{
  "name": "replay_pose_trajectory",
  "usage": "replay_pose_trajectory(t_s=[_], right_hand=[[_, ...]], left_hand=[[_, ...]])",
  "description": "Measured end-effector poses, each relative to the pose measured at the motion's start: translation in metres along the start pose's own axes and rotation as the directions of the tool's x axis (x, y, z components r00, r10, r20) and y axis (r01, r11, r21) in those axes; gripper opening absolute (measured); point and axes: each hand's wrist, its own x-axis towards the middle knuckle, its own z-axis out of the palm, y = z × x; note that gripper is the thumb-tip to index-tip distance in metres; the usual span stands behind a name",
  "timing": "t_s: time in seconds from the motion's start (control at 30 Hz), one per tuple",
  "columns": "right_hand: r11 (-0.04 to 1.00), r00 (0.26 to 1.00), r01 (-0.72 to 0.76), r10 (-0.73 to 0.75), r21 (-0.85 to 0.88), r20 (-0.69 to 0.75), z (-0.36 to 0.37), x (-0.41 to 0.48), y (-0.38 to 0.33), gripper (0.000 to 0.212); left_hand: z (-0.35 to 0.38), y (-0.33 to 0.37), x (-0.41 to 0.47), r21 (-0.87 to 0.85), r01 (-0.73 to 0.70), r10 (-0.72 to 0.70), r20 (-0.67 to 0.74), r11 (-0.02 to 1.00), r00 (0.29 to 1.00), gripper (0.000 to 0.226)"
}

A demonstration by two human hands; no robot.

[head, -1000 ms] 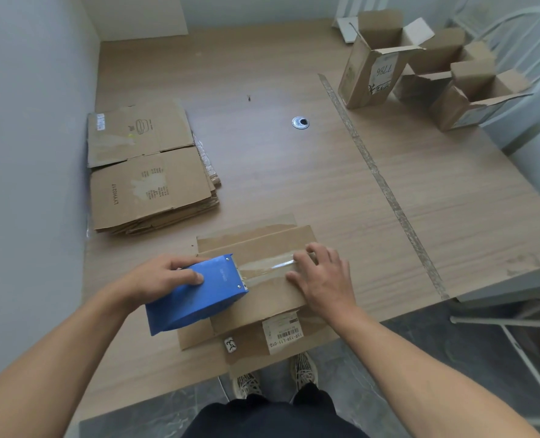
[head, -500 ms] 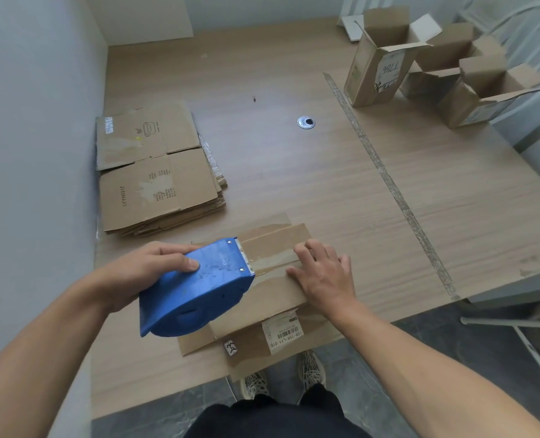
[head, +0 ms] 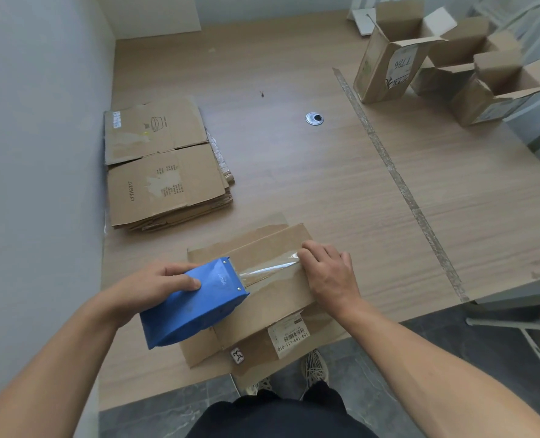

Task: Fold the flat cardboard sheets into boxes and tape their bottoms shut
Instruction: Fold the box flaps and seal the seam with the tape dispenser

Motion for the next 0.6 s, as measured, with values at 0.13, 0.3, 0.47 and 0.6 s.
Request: replay_pose_trajectory(t_s=[0.13, 0.3, 0.47, 0.6], right_hand=[[0.994, 0.997, 0.071, -0.069, 0.078, -0.037, -0.001, -0.005, 0.004, 0.017], [0.991, 0.995, 0.091, -0.087, 0.097, -0.049, 0.003, -0.016, 0.007, 0.027], [0.987, 0.992, 0.123, -0.122, 0.101, -0.013, -0.002, -0.018, 0.007, 0.012], [0.981, 0.989, 0.122, -0.133, 0.149, 0.063, -0.008, -0.037, 0.019, 0.033]], left_hand=[[0.008, -0.005, 0.000, 0.019, 0.005, -0.005, 0.001, 1.000, 1.000, 0.036], [0.012, -0.009, 0.000, 0.105, -0.006, 0.006, -0.003, 0.994, 1.000, 0.040], [0.016, -0.011, -0.001, 0.170, 0.004, 0.001, -0.031, 0.985, 1.000, 0.040], [0.018, -0.009, -0.003, 0.198, 0.008, -0.001, -0.036, 0.980, 0.999, 0.039]])
